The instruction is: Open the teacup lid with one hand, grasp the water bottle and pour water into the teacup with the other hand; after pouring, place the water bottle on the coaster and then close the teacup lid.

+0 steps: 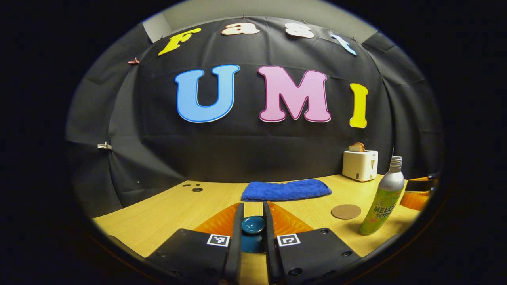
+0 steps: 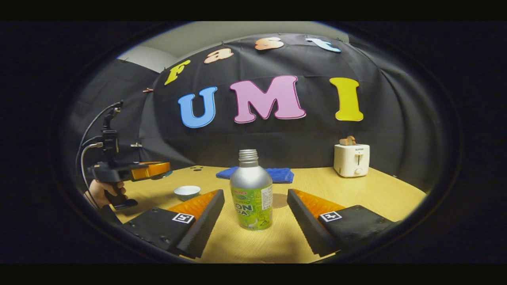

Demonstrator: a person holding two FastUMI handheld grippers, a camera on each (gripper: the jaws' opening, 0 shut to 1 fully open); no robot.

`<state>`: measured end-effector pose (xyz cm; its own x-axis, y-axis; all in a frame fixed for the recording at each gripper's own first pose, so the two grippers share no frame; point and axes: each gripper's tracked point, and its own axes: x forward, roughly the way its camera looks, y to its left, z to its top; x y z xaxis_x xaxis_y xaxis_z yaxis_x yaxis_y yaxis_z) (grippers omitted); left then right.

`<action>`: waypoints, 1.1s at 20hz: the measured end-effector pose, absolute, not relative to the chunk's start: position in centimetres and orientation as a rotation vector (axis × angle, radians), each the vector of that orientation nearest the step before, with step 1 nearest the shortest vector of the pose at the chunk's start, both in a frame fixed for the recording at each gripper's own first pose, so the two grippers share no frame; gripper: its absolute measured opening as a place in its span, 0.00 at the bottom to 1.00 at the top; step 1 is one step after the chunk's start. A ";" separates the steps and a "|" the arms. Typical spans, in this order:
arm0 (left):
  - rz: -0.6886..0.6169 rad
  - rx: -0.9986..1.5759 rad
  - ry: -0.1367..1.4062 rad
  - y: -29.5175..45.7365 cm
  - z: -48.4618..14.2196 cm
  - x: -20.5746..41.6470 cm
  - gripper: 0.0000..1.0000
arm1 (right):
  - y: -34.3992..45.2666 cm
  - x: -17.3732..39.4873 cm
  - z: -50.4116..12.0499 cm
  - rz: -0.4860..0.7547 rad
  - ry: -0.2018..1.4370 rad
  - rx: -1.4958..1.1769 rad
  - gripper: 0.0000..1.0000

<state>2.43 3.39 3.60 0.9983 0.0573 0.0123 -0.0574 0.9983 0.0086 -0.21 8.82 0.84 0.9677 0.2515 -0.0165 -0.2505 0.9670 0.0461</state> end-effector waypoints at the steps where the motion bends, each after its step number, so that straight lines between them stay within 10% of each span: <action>1: 0.059 0.003 -0.010 3.8 3.4 2.2 0.29 | 9.1 0.4 0.6 0.252 0.027 0.037 0.98; 15: 0.041 -0.038 0.017 5.4 1.6 2.3 0.29 | 10.3 6.3 -1.6 0.210 0.082 -0.005 0.99; 17: 0.044 -0.044 0.021 5.7 1.3 2.3 0.29 | 10.8 6.6 -1.6 0.223 0.092 -0.015 0.83; 22: 0.066 -0.051 0.013 6.9 1.2 1.9 0.29 | 11.7 7.3 -1.2 0.250 0.105 -0.126 0.81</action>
<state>1.94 6.92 1.15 0.9977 0.0655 -0.0142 -0.0662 0.9965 -0.0505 7.33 11.71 -1.23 0.9636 0.2393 -0.1191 -0.2524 0.9613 -0.1107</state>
